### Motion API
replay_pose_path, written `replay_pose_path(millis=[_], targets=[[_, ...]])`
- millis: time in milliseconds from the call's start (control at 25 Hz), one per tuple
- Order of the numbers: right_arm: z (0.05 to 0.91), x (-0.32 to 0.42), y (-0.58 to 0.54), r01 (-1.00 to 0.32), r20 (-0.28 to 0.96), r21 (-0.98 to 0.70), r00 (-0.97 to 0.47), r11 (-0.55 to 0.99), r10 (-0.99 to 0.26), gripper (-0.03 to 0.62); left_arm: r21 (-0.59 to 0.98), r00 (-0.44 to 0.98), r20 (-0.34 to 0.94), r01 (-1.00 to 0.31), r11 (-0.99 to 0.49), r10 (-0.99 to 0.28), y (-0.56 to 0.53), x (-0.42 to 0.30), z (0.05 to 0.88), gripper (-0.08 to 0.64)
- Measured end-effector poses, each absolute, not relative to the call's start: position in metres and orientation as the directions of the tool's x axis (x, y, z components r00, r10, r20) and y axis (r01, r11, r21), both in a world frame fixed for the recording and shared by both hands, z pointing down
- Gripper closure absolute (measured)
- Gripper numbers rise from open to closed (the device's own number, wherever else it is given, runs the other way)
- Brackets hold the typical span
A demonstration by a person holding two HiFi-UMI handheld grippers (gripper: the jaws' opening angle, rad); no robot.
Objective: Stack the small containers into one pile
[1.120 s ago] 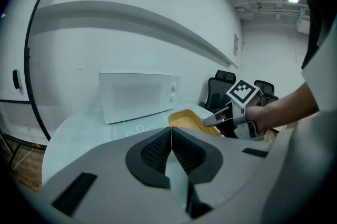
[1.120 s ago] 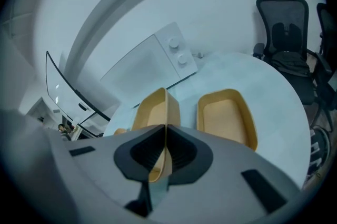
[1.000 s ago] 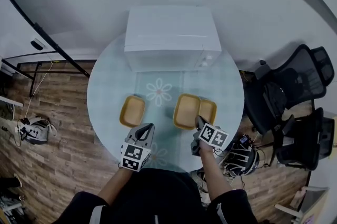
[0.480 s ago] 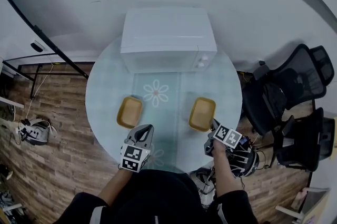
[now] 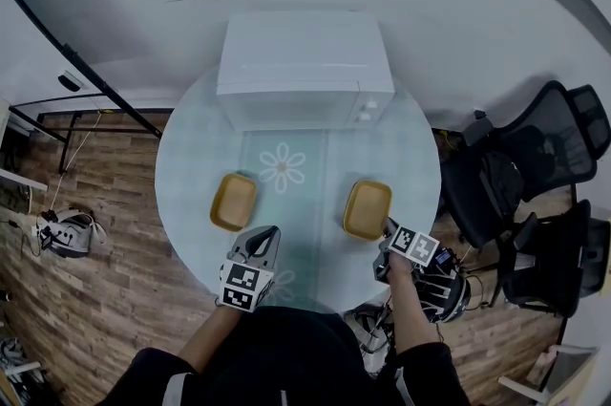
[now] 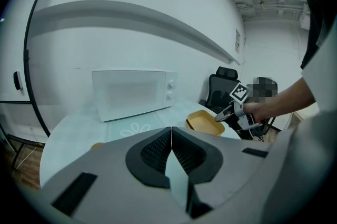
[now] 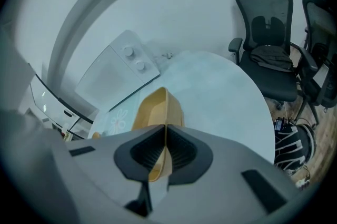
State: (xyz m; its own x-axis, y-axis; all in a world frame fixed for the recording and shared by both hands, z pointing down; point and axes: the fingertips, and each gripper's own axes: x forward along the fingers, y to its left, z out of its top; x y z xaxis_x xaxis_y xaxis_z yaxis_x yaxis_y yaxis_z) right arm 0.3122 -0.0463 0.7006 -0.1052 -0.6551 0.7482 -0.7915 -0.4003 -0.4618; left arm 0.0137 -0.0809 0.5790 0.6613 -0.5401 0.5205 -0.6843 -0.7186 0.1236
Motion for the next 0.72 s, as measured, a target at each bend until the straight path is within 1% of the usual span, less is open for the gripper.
replay_pose_path(millis=[280, 720], targets=[[0.712, 0.308, -0.049, -0.795, 0.755, -0.467, -0.131, -0.387, -0.643, 0.558, 0.116, 0.645, 0.527, -0.7, -0.705, -0.554, -0.082, 0.014, 0.581, 0.546], [0.727, 0.311, -0.049, -0.816, 0.774, -0.436, -0.125, -0.38, -0.62, 0.558, 0.107, 0.622, 0.542, -0.718, -0.688, -0.565, -0.079, 0.01, 0.586, 0.546]])
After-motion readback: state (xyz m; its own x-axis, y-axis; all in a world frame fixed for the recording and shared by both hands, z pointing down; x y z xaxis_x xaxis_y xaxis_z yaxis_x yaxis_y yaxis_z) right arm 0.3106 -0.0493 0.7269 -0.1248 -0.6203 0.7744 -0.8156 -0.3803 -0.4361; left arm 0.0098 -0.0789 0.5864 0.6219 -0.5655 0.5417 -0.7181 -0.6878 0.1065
